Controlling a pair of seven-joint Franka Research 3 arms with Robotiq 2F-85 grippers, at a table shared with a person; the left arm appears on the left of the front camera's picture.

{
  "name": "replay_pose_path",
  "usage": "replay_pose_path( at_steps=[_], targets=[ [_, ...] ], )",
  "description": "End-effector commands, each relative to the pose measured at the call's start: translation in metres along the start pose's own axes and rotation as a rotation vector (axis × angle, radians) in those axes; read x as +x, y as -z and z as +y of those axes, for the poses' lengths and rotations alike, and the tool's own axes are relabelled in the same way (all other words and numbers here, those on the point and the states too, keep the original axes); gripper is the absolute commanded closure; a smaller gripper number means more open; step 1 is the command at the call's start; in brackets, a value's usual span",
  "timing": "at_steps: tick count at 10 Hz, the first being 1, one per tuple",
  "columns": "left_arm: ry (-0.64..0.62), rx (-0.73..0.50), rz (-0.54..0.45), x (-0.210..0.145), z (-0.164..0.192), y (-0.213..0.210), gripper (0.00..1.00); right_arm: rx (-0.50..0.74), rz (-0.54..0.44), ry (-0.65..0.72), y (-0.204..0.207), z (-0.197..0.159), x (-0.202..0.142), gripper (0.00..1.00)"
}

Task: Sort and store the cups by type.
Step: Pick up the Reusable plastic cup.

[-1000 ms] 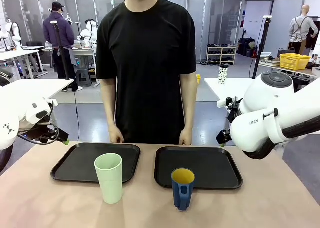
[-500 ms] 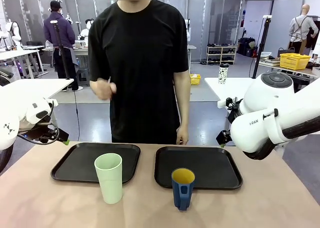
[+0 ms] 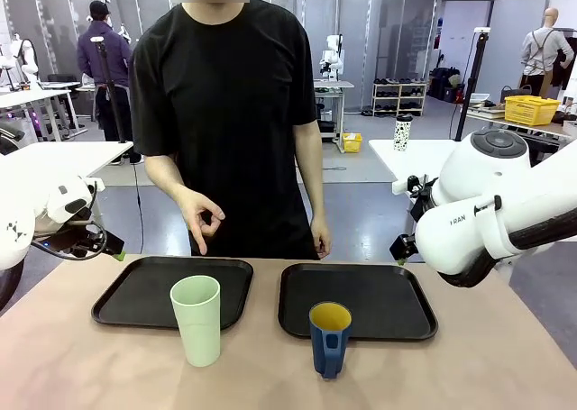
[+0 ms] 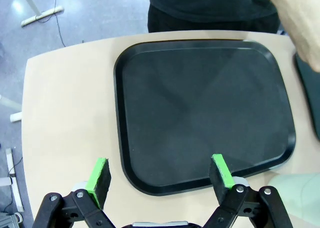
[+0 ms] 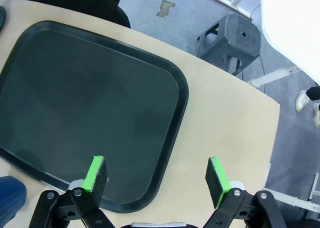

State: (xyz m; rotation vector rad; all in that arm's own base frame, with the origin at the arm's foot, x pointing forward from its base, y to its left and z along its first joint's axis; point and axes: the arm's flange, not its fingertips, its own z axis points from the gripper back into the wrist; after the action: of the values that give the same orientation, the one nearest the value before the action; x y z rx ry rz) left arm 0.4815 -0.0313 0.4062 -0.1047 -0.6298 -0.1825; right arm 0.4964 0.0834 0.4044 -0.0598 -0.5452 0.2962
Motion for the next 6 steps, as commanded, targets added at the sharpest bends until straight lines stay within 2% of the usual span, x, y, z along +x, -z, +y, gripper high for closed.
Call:
replay_pose_path(
  at_steps=[1,6],
  targets=[
    [-0.001,-0.001,-0.004,0.0013,-0.002,-0.0013,0.0,0.001,0.0,-0.002,0.0002,0.0007,0.0001,0.0],
    [-0.001,-0.001,-0.004,0.0013,-0.002,-0.0013,0.0,0.001,0.0,-0.002,0.0002,0.0007,0.0001,0.0]
  ],
)
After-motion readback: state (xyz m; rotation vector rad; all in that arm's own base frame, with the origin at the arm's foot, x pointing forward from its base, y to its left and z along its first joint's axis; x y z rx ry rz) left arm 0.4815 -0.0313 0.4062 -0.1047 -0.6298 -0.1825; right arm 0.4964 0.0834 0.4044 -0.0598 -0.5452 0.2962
